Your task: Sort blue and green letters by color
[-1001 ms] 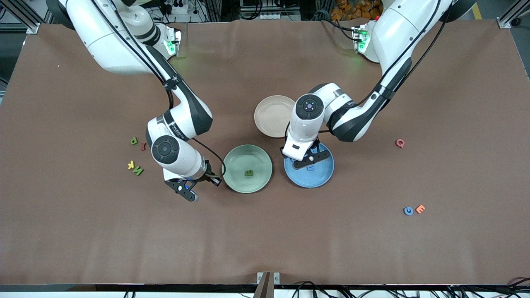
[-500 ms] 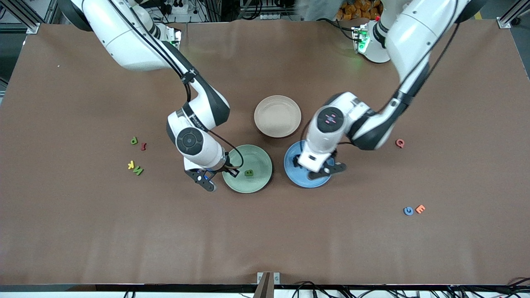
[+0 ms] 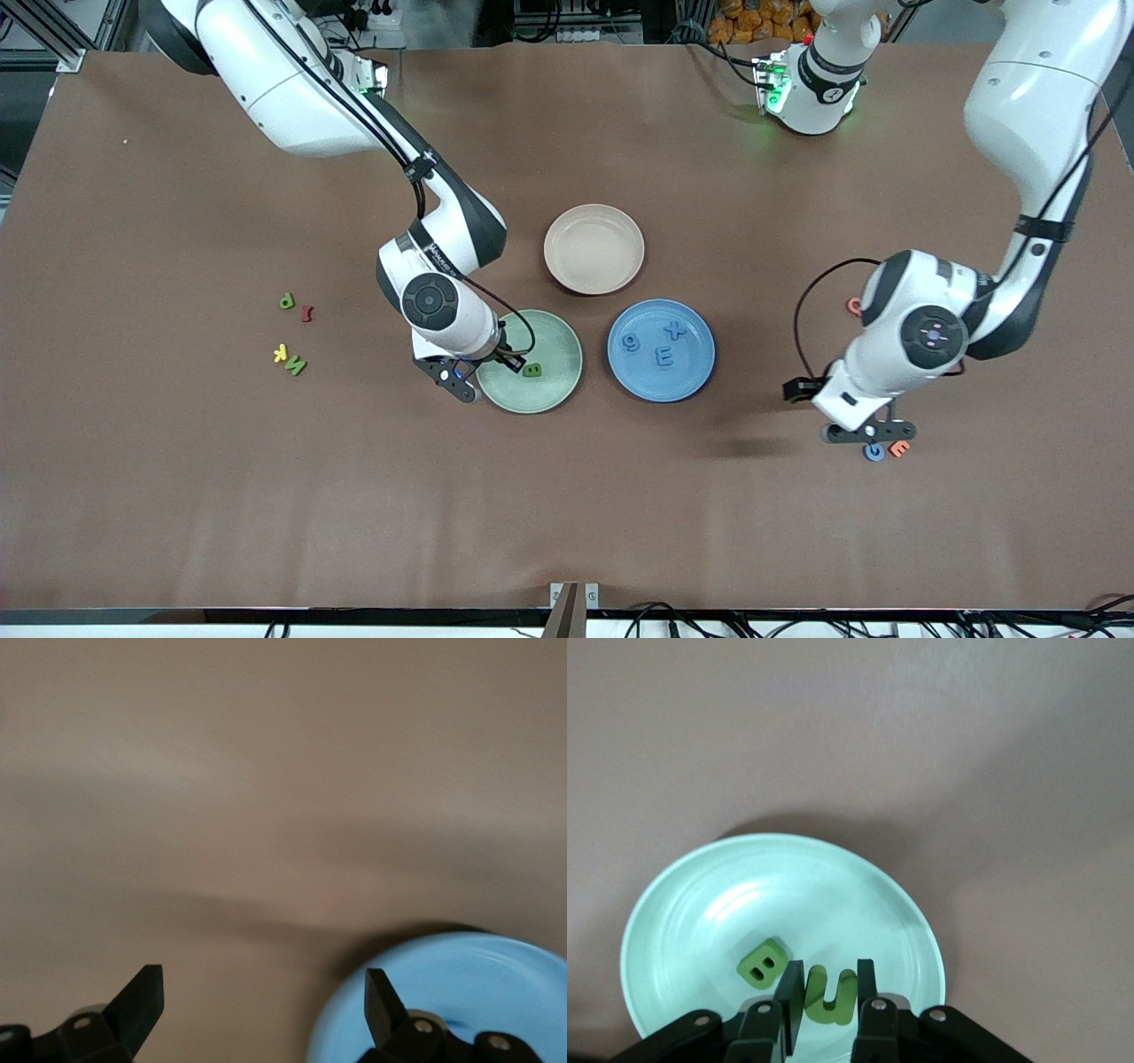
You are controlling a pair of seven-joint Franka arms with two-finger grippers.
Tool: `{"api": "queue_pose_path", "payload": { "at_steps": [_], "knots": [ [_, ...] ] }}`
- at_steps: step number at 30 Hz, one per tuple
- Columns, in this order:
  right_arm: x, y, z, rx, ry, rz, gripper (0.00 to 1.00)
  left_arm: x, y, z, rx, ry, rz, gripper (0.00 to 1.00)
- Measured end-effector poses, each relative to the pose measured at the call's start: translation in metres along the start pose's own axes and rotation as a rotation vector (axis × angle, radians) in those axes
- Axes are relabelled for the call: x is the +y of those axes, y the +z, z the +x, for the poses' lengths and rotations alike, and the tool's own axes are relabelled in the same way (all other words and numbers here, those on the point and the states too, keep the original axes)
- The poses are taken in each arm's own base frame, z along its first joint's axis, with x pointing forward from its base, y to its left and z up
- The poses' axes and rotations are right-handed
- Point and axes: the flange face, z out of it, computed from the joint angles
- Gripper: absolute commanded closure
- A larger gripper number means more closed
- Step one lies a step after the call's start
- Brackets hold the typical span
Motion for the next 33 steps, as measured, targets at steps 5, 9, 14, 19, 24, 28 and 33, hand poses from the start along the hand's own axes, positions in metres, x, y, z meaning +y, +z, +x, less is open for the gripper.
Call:
{"api": "queue_pose_path", "payload": {
  "at_steps": [5, 9, 14, 19, 24, 28, 33],
  "knots": [
    [-0.001, -0.002, 0.001, 0.004, -0.026, 0.004, 0.0, -0.038, 0.011, 0.003, -0.017, 0.142, 0.004, 0.0],
    [-0.002, -0.007, 0.006, 0.017, -0.08, 0.007, 0.0, -0.068, 0.021, 0.005, -0.015, 0.242, -0.004, 0.0],
    [0.006, -0.019, 0.027, 0.027, -0.159, 0.002, 0.0, -0.101, 0.039, 0.009, 0.016, 0.303, -0.024, 0.0],
    [0.024, -0.041, 0.065, 0.031, -0.261, -0.009, 0.0, -0.12, 0.056, 0.015, 0.041, 0.333, -0.03, 0.0],
    [0.048, -0.069, 0.104, 0.037, -0.361, -0.014, 0.0, -0.123, 0.064, 0.028, 0.064, 0.335, -0.043, 0.0],
    [0.066, -0.085, 0.126, 0.027, -0.449, -0.031, 0.0, -0.124, 0.067, 0.04, 0.089, 0.331, -0.051, 0.0],
    [0.08, -0.088, 0.141, 0.038, -0.506, -0.07, 0.0, -0.115, 0.071, 0.048, 0.113, 0.337, -0.061, 0.0]
  ]
}}
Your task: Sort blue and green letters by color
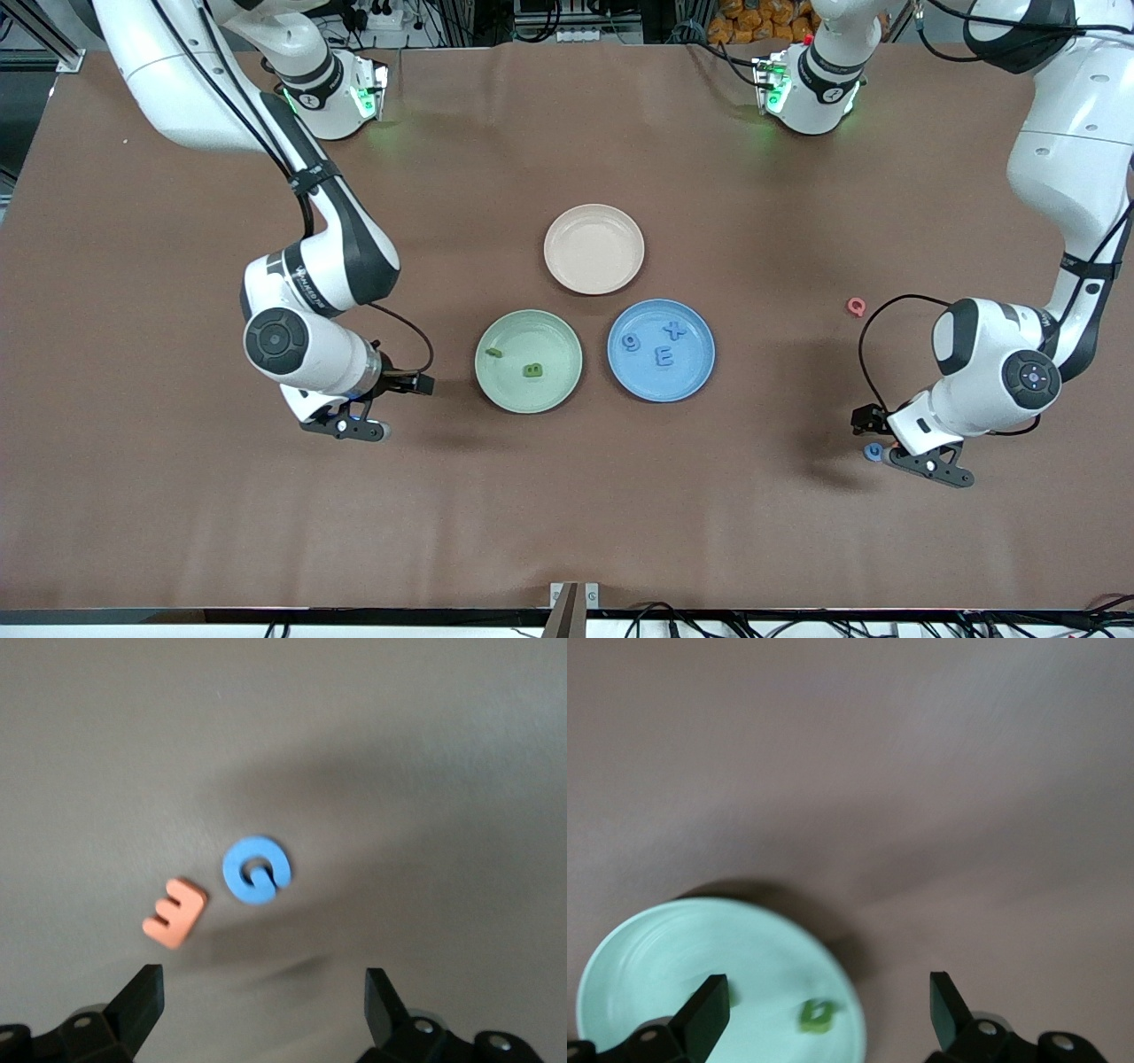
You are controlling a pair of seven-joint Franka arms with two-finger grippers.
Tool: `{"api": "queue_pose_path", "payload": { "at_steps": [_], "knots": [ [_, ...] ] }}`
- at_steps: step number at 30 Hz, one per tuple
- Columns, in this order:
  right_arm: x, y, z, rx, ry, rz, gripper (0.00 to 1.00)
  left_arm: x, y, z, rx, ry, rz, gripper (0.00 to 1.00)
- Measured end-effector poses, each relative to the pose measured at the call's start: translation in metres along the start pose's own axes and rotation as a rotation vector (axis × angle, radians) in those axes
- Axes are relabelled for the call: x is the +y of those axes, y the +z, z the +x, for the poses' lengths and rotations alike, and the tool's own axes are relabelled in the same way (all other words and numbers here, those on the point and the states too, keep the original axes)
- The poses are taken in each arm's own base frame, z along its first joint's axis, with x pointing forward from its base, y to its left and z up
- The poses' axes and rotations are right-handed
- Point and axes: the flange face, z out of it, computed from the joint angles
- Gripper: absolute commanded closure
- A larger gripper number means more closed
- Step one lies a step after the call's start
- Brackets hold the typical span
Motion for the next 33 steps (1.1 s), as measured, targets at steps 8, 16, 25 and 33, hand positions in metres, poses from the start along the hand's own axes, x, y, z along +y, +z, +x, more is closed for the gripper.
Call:
{"api": "queue_pose_path", "payload": {
  "at_steps": [8, 16, 25, 33],
  "knots": [
    [0.038, 0.029, 0.002, -0.017, -0.032, -0.117, 0.0, 0.017, 0.008, 0.008, 0.024, 0.006, -0.009, 0.0],
    [0.101, 0.044, 0.015, -0.045, 0.006, -0.152, 0.0, 0.017, 0.012, 0.007, 0.019, 0.004, -0.01, 0.0],
    [0.149, 0.045, 0.022, -0.042, 0.032, -0.174, 0.05, 0.005, 0.016, 0.002, 0.008, -0.009, 0.002, 0.0],
    [0.179, 0.067, 0.022, 0.011, 0.035, -0.169, 0.09, 0.007, 0.018, 0.002, 0.008, -0.008, 0.0, 0.0]
  ]
}}
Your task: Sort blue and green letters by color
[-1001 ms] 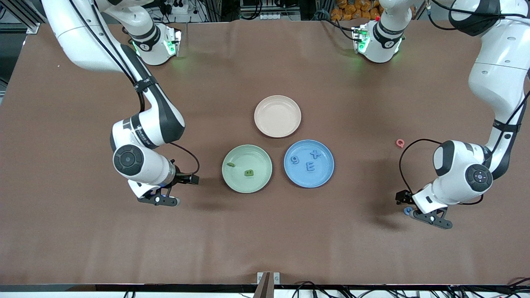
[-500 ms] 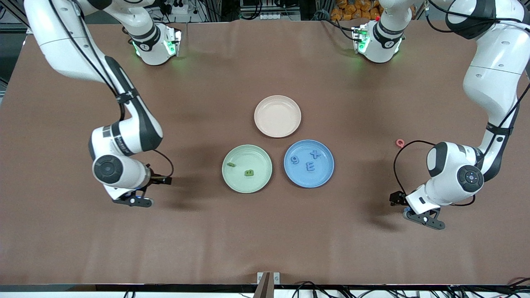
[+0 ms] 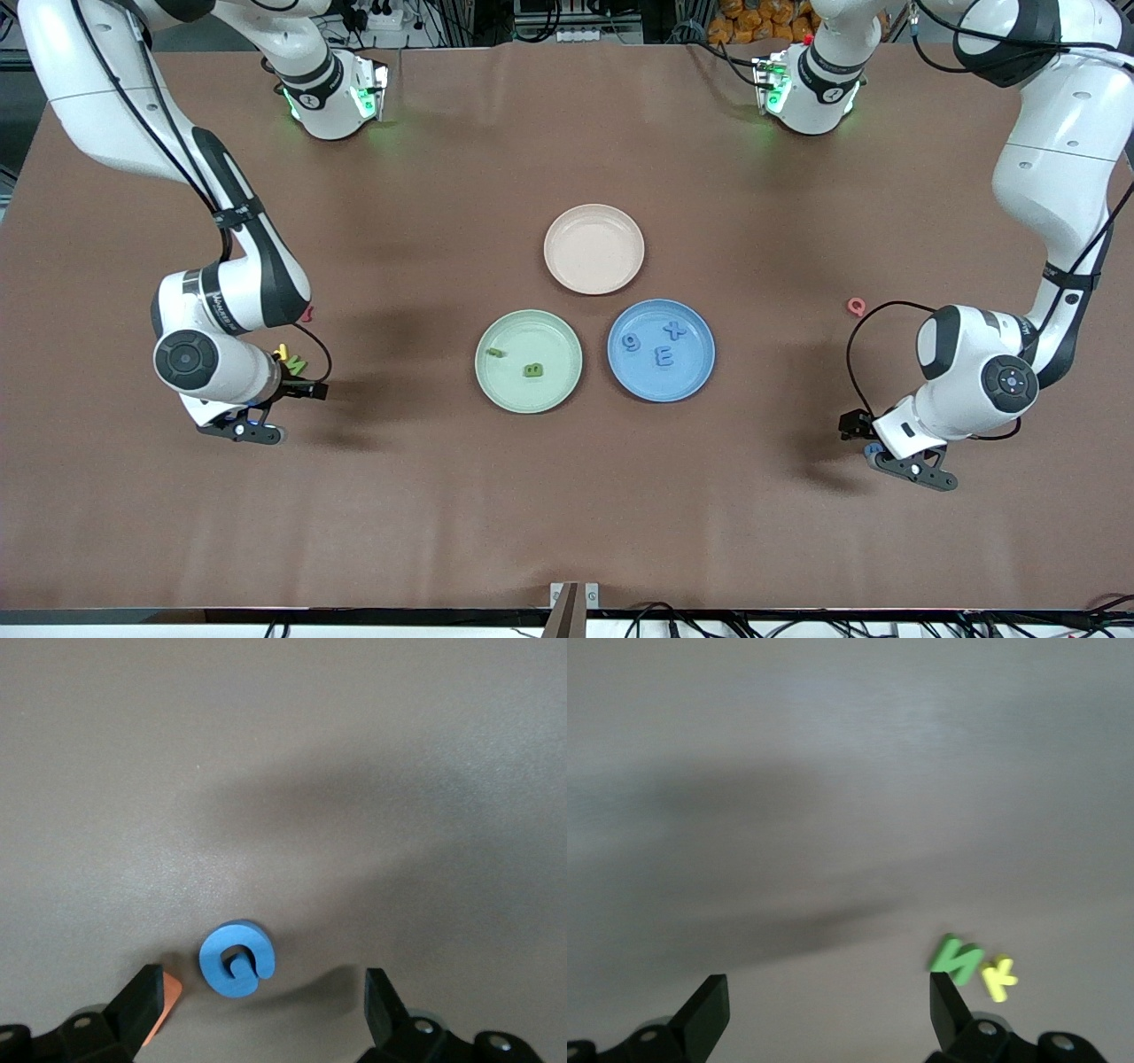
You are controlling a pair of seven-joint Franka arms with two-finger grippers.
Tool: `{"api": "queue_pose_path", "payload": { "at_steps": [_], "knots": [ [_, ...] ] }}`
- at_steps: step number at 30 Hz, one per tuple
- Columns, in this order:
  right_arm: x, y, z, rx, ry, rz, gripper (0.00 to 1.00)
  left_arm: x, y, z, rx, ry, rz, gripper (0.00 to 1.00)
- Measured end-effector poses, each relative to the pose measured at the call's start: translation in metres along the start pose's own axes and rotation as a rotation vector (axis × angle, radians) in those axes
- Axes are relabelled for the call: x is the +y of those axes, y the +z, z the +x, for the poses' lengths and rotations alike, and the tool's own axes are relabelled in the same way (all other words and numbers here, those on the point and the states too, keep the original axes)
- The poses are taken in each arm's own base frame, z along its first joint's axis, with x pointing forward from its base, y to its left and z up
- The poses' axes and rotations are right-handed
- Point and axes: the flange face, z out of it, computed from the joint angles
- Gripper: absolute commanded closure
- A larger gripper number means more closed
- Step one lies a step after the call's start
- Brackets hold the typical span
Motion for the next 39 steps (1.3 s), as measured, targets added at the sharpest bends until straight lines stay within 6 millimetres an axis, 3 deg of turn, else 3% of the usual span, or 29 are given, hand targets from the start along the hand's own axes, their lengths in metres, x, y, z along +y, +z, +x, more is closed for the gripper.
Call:
{"api": "queue_pose_path", "payload": {
  "at_steps": [9, 21, 39],
  "knots": [
    [0.021, 0.032, -0.008, 0.077, 0.016, 0.036, 0.09, 0.0, 0.0, 0.0, 0.001, -0.009, 0.0, 0.0],
    [0.029, 0.041, -0.032, 0.121, 0.013, 0.065, 0.12, 0.004, -0.001, 0.003, 0.007, -0.012, 0.001, 0.0],
    [0.032, 0.052, -0.041, 0.153, 0.019, 0.089, 0.13, 0.009, 0.0, 0.005, 0.002, 0.051, 0.045, 0.0]
  ]
}}
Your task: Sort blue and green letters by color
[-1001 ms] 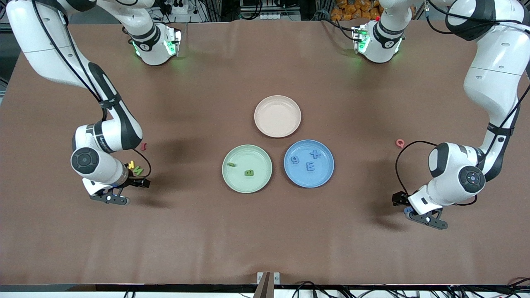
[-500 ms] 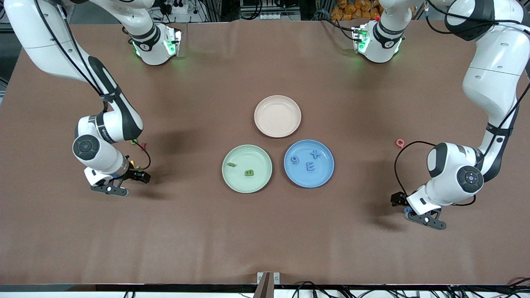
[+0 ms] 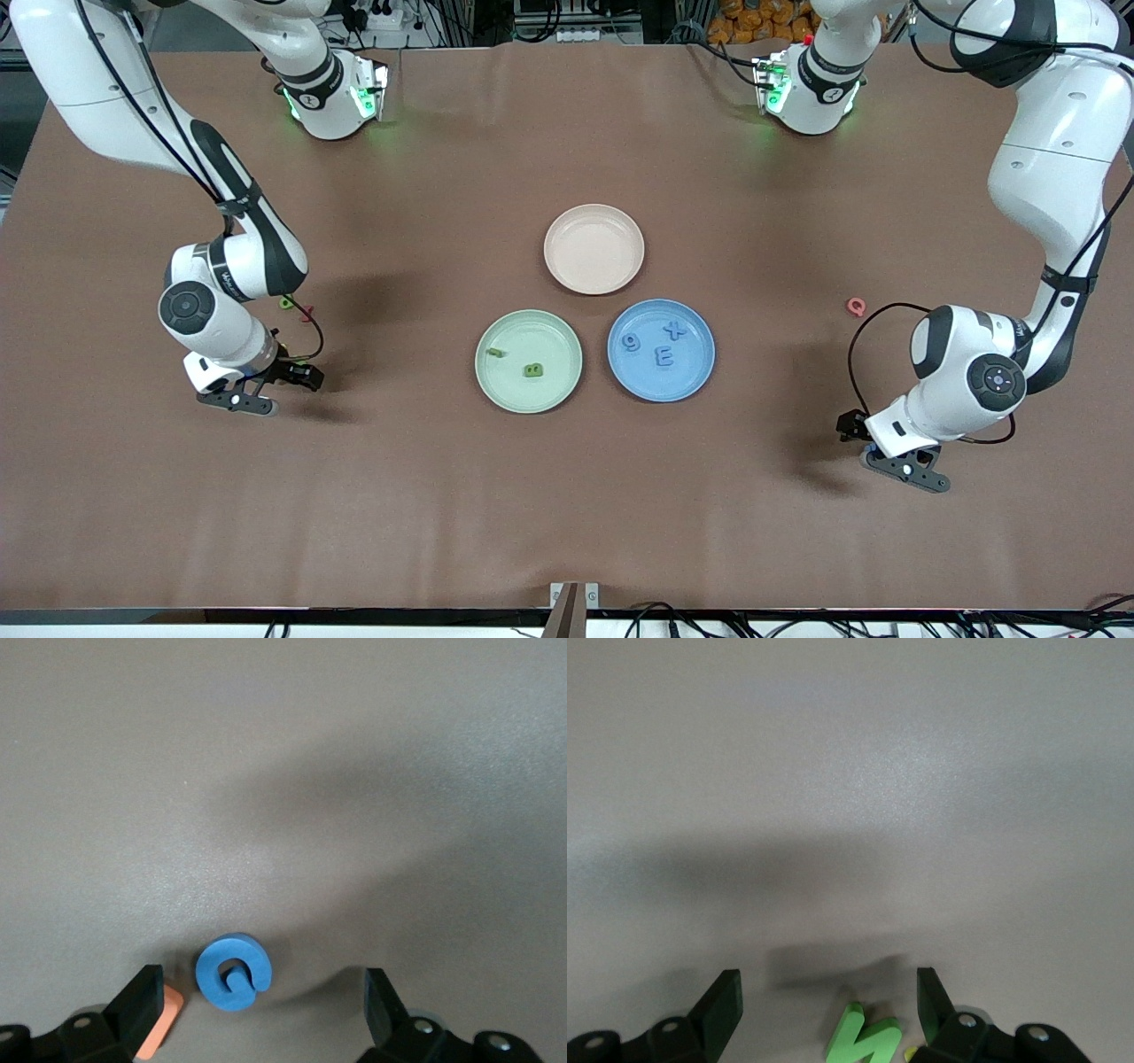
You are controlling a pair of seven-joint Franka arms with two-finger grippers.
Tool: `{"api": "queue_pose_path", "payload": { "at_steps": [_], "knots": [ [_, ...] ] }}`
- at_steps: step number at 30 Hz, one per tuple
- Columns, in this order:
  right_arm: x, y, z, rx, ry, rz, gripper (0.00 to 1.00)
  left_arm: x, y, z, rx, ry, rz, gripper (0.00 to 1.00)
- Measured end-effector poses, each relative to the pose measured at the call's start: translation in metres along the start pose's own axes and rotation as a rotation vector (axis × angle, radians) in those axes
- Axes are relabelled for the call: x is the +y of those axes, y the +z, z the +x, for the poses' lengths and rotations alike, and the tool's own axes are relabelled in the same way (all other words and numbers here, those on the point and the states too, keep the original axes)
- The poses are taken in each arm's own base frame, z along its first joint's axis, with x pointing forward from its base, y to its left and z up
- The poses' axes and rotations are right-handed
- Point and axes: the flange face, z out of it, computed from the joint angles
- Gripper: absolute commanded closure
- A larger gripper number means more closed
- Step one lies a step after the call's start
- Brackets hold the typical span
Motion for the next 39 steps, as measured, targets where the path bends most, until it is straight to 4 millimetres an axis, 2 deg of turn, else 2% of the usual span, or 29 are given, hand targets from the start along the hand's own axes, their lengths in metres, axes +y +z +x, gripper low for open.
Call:
{"api": "queue_pose_path", "payload": {
  "at_steps": [18, 23, 29, 34, 39],
  "knots": [
    [0.004, 0.005, -0.005, 0.016, 0.025, 0.011, 0.16, 0.003, 0.003, 0.0, -0.003, -0.045, -0.003, 0.0],
    [0.004, 0.007, -0.008, 0.011, 0.025, 0.011, 0.23, 0.002, 0.003, -0.001, -0.004, -0.048, -0.003, 0.0],
    [0.004, 0.009, -0.01, 0.007, 0.024, 0.011, 0.26, 0.0, 0.003, -0.001, -0.004, -0.056, -0.004, 0.31],
    [0.003, 0.009, -0.01, 0.007, 0.024, 0.011, 0.26, 0.0, 0.003, -0.001, -0.003, -0.074, -0.01, 0.5],
    [0.004, 0.009, -0.012, 0.007, 0.024, 0.012, 0.27, -0.002, 0.0, 0.0, 0.003, -0.09, -0.012, 0.59]
  ]
}}
